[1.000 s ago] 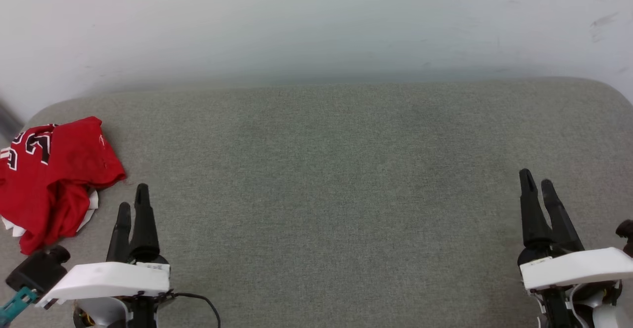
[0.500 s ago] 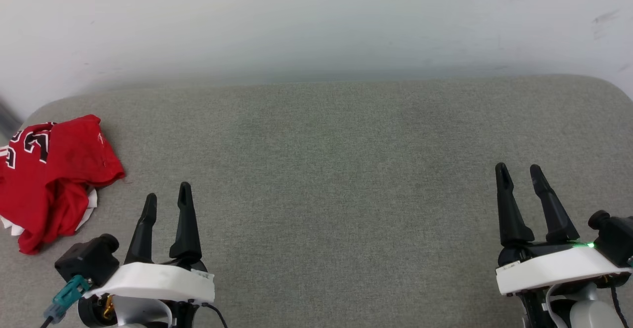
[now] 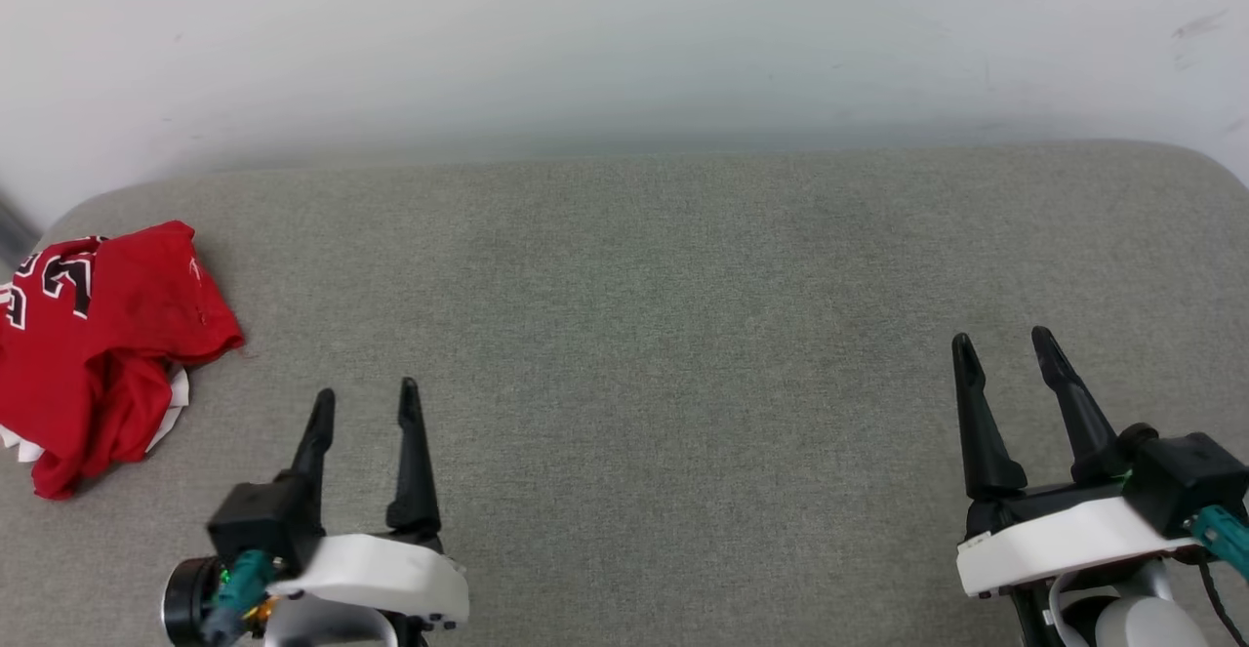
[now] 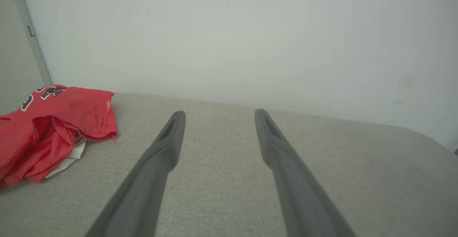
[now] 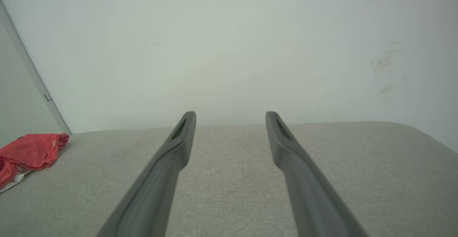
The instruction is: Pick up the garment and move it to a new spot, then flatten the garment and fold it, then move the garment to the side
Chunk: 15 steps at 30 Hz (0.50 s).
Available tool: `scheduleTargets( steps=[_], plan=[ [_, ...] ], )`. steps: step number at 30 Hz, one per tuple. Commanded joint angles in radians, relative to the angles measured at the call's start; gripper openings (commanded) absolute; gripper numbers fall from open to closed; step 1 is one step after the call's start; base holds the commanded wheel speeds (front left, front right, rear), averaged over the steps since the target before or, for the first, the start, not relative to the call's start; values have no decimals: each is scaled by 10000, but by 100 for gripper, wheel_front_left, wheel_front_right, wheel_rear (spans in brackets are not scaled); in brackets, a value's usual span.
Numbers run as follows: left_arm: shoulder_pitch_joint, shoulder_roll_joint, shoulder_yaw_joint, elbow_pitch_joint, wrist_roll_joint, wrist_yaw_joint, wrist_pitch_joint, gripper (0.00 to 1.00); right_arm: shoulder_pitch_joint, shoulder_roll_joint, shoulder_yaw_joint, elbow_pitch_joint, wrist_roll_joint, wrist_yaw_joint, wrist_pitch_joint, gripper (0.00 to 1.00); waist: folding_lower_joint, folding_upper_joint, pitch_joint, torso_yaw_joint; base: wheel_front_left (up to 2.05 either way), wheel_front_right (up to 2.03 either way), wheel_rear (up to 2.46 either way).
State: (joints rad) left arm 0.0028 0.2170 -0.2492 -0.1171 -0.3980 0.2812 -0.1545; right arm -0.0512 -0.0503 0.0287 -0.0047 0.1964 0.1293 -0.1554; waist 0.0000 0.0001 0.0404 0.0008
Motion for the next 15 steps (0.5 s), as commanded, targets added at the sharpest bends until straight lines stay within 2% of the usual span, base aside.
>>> scheduleTargets(
  steps=[1,6,10,15],
  plan=[
    [-215,211,-240,-105,340,140,-116,100,-17,-4,33,-41,-274,20,-85,100,0,-1,6,0,0,0,0],
    [-426,688,-1232,-62,949,845,-227,100,-25,-3,114,28,-876,20,-217,100,0,-1,38,1,0,0,0],
    [-510,855,-1671,-156,1000,1407,-323,100,-39,-3,158,-37,-1160,21,-307,100,0,-1,61,-1,0,0,0],
    [-486,910,-1828,-423,947,1682,-441,100,-53,-2,217,-76,-1171,20,-422,100,0,-1,101,-25,0,0,0]
  ],
)
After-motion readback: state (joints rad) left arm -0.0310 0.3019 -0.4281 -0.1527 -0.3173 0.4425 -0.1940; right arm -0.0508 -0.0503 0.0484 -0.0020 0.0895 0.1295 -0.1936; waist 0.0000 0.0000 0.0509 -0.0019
